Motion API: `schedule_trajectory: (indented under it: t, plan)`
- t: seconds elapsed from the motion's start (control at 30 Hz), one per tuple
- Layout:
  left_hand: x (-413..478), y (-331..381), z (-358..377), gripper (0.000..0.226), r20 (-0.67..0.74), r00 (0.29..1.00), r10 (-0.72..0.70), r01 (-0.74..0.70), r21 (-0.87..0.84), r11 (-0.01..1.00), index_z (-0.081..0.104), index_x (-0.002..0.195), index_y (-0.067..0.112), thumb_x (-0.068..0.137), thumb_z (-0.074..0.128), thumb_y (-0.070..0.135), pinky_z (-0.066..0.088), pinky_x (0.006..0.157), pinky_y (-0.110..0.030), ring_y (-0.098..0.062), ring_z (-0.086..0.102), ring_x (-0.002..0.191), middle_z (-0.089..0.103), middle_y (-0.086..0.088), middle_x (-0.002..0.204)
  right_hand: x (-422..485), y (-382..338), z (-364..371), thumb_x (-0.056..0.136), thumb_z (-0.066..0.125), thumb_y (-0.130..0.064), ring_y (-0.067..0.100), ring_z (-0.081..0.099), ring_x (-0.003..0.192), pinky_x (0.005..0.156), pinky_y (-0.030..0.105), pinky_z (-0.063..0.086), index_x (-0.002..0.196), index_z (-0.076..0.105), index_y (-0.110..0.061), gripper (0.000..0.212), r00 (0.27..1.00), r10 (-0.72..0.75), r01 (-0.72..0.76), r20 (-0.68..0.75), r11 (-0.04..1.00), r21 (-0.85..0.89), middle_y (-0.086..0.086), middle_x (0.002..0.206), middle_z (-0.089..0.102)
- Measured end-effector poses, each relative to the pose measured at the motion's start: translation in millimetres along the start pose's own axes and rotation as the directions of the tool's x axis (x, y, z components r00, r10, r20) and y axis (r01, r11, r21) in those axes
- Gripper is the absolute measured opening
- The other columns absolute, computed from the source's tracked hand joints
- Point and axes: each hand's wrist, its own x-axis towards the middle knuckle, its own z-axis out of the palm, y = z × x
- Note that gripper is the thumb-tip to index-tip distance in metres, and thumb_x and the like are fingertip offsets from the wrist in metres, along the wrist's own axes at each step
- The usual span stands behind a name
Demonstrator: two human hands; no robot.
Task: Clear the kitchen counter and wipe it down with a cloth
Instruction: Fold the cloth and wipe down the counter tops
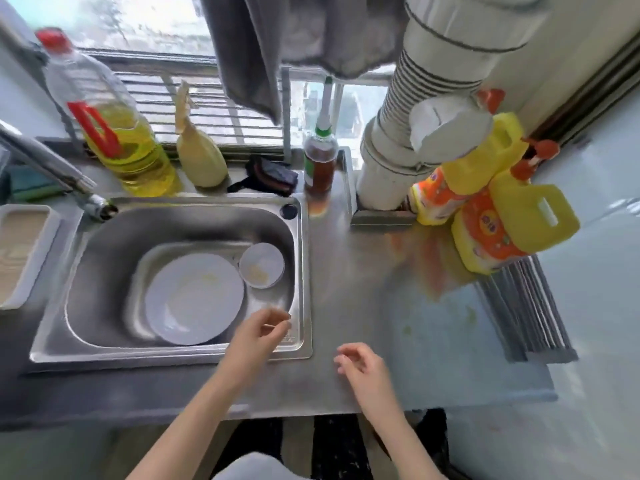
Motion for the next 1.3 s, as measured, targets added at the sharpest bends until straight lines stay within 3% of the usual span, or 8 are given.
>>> schedule_trajectory:
  t: [0.27, 0.43, 0.57, 0.73, 0.97, 1.1, 1.2, 1.3]
  plan:
    - [47, -25, -31, 0.014, -0.294, 0.949, -0.113, 0.102, -0.05, 0.993, 0.063, 0.083, 0.026, 0.086, 0.061, 0.013, 0.047, 0.075, -0.027, -0.014, 0.064, 0.084, 0.069, 0.002, 0.085, 157, -103, 39, 0.087, 0.056, -0.007, 0.016, 0.059, 0.087, 0.08, 0.02, 0.045, 0.098, 0.065, -0.008, 0.013, 0.948, -0.234, 0.273, 0.216, 0.946, -0.177, 0.005, 0.092, 0.064]
    - [58, -53, -25, 0.004, -0.383, 0.905, -0.185, 0.123, -0.179, 0.976, 0.064, 0.081, 0.027, 0.077, 0.064, 0.025, 0.048, 0.078, -0.032, -0.015, 0.065, 0.083, 0.069, 0.005, 0.083, 277, -158, 78, 0.086, 0.055, -0.008, 0.028, 0.049, 0.114, 0.1, 0.031, 0.034, 0.118, 0.055, 0.0, 0.032, 0.852, -0.501, 0.51, 0.151, 0.726, -0.462, 0.017, 0.119, 0.054]
    - [61, -63, -19, 0.012, -0.417, 0.881, -0.223, 0.132, -0.235, 0.963, 0.065, 0.083, 0.025, 0.083, 0.065, 0.013, 0.049, 0.082, -0.034, -0.017, 0.065, 0.085, 0.07, 0.004, 0.084, 326, -171, 99, 0.089, 0.054, -0.018, 0.031, 0.043, 0.119, 0.1, 0.035, 0.033, 0.13, 0.045, -0.004, 0.044, 0.805, -0.583, 0.464, 0.108, 0.505, -0.728, 0.016, 0.129, 0.046]
    - [60, -49, -17, 0.014, -0.41, 0.878, -0.246, 0.128, -0.293, 0.947, 0.065, 0.081, 0.024, 0.07, 0.06, 0.031, 0.049, 0.082, -0.032, -0.018, 0.065, 0.085, 0.07, 0.001, 0.083, 324, -186, 94, 0.086, 0.045, -0.008, 0.034, 0.047, 0.105, 0.08, 0.039, 0.039, 0.1, 0.057, -0.002, 0.02, 0.798, -0.601, 0.367, 0.052, 0.415, -0.833, 0.018, 0.11, 0.055]
    - [52, -21, -25, 0.02, -0.35, 0.921, -0.168, 0.128, -0.133, 0.983, 0.06, 0.079, 0.028, 0.086, 0.06, 0.01, 0.045, 0.074, -0.024, -0.014, 0.062, 0.081, 0.068, 0.002, 0.083, 222, -188, 57, 0.084, 0.051, -0.004, 0.03, 0.05, 0.082, 0.072, 0.033, 0.038, 0.089, 0.058, 0.002, 0.01, 0.657, -0.753, 0.628, -0.023, 0.564, -0.536, 0.013, 0.086, 0.054]
    - [41, -8, -26, 0.018, -0.289, 0.95, -0.117, 0.117, -0.016, 0.993, 0.057, 0.101, 0.024, 0.086, 0.06, 0.015, 0.047, 0.083, -0.028, -0.015, 0.06, 0.093, 0.062, 0.003, 0.103, 141, -173, 23, 0.089, 0.05, -0.004, 0.006, 0.04, 0.074, 0.067, 0.014, 0.027, 0.094, 0.058, 0.0, 0.01, 0.688, -0.722, 0.646, -0.067, 0.653, -0.395, 0.001, 0.091, 0.045]
    - [31, 5, -24, 0.061, -0.277, 0.961, 0.028, 0.017, 0.157, 0.987, 0.033, 0.136, 0.024, 0.084, 0.065, 0.025, 0.036, 0.096, -0.024, -0.004, 0.043, 0.113, 0.036, 0.009, 0.125, 99, -155, 2, 0.088, 0.049, -0.009, 0.01, 0.047, 0.078, 0.073, 0.022, 0.04, 0.092, 0.058, -0.007, 0.01, 0.756, -0.655, 0.631, 0.005, 0.726, -0.272, -0.003, 0.09, 0.047]
    - [23, 24, -17, 0.076, -0.169, 0.958, 0.233, -0.21, 0.143, 0.967, 0.024, 0.141, 0.033, 0.08, 0.069, 0.032, 0.025, 0.105, -0.018, 0.002, 0.031, 0.126, 0.03, 0.011, 0.134, 65, -142, -16, 0.086, 0.047, -0.017, 0.014, 0.051, 0.074, 0.069, 0.027, 0.042, 0.089, 0.058, -0.016, 0.012, 0.826, -0.55, 0.563, 0.123, 0.814, -0.144, -0.003, 0.084, 0.052]
